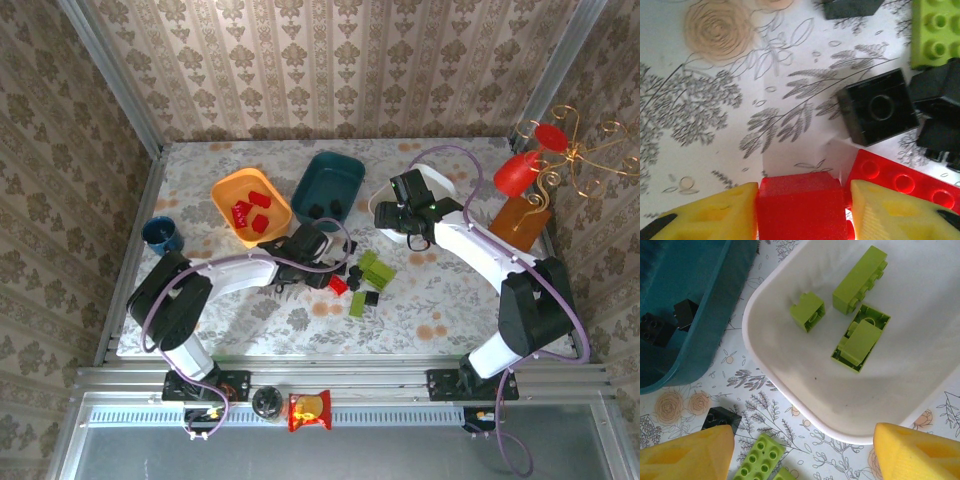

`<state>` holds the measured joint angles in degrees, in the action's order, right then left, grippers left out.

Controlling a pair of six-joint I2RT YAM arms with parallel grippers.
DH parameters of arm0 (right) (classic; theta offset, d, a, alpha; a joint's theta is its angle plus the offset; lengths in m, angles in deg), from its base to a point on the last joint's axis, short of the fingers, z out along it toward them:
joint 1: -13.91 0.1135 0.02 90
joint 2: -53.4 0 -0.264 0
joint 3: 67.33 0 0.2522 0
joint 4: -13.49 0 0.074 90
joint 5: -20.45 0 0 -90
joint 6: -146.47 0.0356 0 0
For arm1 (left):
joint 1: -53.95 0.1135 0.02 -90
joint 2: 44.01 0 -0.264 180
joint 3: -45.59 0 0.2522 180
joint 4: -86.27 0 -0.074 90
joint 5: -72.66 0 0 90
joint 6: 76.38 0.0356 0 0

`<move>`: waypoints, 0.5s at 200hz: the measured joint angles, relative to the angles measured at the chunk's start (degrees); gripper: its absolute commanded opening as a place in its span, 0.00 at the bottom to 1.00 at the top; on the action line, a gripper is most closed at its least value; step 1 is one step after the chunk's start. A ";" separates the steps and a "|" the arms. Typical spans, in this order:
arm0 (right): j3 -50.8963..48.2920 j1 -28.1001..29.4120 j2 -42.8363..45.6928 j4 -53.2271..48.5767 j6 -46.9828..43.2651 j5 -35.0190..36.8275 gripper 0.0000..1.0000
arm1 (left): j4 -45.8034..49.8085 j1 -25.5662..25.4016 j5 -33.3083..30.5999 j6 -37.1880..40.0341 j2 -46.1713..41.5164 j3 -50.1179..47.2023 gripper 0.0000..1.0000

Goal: Sort the legos into containers by color
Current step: Pick up the lego from the middle-left of the table, then place the lego in the container.

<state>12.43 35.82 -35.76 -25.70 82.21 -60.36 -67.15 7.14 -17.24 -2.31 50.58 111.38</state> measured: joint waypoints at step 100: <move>0.00 0.00 0.00 -0.02 0.00 -0.15 0.75 | 4.79 9.60 -0.63 -1.20 -15.34 -1.42 0.38</move>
<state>12.43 35.82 -35.76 -25.72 82.21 -60.51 -62.37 16.73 -17.88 -3.51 35.23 109.96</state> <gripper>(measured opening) 0.751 0.409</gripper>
